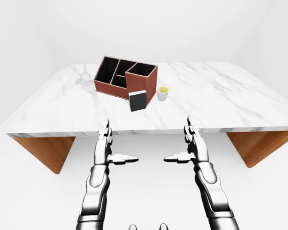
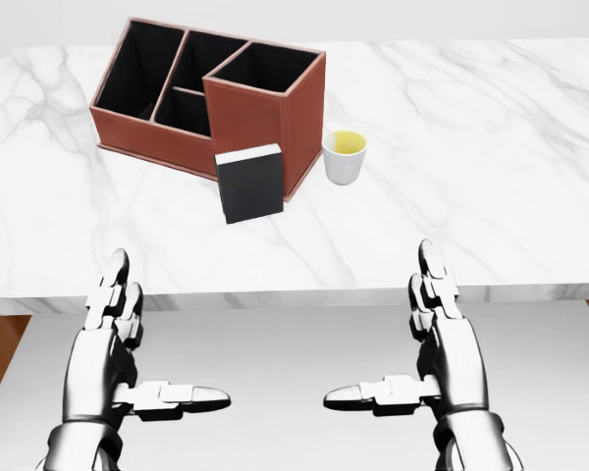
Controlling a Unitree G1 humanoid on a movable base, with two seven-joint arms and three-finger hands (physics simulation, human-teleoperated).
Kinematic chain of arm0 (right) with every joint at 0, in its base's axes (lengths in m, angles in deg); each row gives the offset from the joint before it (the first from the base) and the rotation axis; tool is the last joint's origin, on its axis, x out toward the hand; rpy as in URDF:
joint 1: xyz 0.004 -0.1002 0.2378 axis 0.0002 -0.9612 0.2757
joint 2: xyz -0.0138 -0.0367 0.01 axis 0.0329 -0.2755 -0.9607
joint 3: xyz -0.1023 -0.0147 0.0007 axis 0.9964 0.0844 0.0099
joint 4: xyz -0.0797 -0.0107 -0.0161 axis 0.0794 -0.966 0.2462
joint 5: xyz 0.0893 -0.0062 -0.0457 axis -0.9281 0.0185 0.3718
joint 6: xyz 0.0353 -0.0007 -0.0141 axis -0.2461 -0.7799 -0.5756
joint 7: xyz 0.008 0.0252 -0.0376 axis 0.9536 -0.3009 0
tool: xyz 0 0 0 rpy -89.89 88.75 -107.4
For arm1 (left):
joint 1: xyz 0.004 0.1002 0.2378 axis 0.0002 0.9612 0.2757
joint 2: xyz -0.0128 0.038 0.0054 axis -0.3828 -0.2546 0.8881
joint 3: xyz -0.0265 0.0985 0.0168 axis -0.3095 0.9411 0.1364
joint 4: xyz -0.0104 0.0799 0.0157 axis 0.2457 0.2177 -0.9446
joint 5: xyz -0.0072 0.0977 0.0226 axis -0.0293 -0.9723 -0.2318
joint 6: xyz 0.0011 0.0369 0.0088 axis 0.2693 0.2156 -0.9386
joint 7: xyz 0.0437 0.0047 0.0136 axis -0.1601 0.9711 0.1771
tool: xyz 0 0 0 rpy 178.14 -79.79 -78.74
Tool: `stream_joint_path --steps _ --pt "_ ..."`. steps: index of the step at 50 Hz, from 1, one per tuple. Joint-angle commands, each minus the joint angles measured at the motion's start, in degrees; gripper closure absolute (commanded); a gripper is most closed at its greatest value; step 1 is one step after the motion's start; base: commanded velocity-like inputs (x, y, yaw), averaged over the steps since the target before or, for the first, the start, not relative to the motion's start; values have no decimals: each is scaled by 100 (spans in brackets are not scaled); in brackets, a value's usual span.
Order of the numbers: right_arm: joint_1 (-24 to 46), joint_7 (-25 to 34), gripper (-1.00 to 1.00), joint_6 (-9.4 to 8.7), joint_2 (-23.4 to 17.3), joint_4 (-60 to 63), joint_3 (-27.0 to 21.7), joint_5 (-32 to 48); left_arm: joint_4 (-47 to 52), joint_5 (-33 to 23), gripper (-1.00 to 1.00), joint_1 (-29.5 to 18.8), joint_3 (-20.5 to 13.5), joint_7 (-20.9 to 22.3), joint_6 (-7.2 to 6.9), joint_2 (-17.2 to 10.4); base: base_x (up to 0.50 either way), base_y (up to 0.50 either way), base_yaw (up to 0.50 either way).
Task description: Pick up the book and place it in the right compartment of the caddy.
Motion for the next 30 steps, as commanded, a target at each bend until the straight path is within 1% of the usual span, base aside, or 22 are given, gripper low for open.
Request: stream_joint_path --steps 1,6,7,11,14,15,16,19,23,24,26,30 --pt "62 259 -100 -18 -72 103 -64 31 -138 116 -100 -113 -195 114 94 -106 0 0 0" --pt "79 300 -100 28 -68 10 -45 74 -73 97 -100 -75 -164 132 79 -93 0 0 0" --pt "80 317 -100 82 -75 -15 -52 79 -14 85 -100 -39 -146 152 62 -94 0 0 0" --pt "118 325 -100 104 -88 -68 -79 84 33 75 -100 -12 -142 164 47 -91 0 0 0" --pt "81 391 -100 284 -117 -122 -59 187 18 50 -100 -8 -145 166 69 -88 0 0 0" --pt "76 388 -100 289 -111 -106 -60 203 13 46 -100 -11 -148 162 69 -88 0 0 0" --pt "93 359 -100 274 -105 -117 -63 242 43 39 -100 0 -141 166 53 -87 0 34 0" --pt "78 365 -100 354 -96 -130 -46 288 132 16 -100 46 -107 175 25 -71 0 50 0" --pt "49 387 -100 346 -89 -54 -21 329 214 -11 -100 82 -75 177 -8 -54 0 50 0" --pt "51 386 -100 374 -86 -71 -22 333 233 -19 -100 91 -67 177 -10 -50 0 50 0" --pt "51 405 -100 362 -84 -48 -13 334 268 -32 -100 117 -51 183 -9 -45 0 50 0" --pt "31 434 -100 402 -76 -66 1 329 264 -67 -100 141 -46 187 30 -49 0 50 0"
